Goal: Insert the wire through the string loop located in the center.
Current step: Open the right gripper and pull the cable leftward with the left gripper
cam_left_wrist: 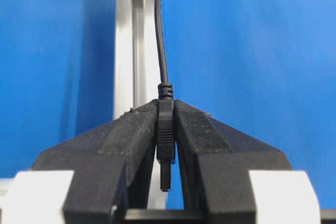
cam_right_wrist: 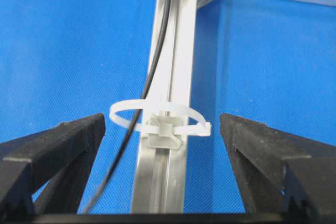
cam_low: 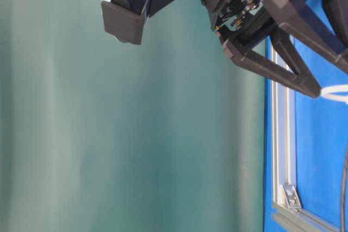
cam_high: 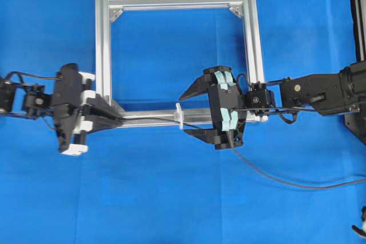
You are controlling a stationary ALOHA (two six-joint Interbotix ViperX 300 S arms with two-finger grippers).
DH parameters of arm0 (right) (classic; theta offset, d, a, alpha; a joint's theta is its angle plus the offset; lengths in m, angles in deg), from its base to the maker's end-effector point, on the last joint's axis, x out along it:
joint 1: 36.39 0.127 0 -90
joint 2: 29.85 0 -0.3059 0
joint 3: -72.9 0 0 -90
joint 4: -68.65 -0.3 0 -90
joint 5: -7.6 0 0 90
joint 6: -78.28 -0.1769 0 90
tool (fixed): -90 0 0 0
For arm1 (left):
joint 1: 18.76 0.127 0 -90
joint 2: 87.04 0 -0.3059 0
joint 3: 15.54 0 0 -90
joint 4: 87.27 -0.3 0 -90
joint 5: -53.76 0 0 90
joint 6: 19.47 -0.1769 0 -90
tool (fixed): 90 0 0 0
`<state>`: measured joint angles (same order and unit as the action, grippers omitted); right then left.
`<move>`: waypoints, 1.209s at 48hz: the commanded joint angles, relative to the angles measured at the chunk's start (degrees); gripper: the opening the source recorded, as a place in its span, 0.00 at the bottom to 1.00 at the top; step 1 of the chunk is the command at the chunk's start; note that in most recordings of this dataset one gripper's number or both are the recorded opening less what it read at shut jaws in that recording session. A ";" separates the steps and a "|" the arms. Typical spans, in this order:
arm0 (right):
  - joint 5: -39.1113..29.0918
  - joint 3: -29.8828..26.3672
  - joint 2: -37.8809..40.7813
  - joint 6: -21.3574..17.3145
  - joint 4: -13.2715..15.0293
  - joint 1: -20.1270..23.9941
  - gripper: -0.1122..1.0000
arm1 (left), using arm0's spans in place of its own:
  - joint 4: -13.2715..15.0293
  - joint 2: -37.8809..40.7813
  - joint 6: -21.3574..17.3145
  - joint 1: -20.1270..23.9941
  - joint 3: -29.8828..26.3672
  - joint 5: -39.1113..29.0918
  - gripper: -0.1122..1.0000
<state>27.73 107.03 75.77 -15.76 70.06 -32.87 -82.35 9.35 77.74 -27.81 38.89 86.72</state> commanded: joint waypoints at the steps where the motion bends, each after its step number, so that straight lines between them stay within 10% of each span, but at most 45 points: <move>1: 0.26 -0.88 -0.79 0.00 -0.09 0.00 0.98 | -0.09 -3.43 0.09 -0.70 2.46 0.79 0.17; 47: 0.18 -1.14 -1.23 0.18 0.00 0.00 0.98 | -0.09 -11.95 -0.09 0.70 10.99 -1.23 0.19; 58: -0.44 -1.14 -1.23 0.18 0.00 0.00 0.98 | -0.09 -11.87 -0.70 1.23 10.72 -2.02 0.74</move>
<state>27.38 107.03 75.77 -15.67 70.06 -32.96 -82.35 -2.43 77.30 -26.93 50.31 84.87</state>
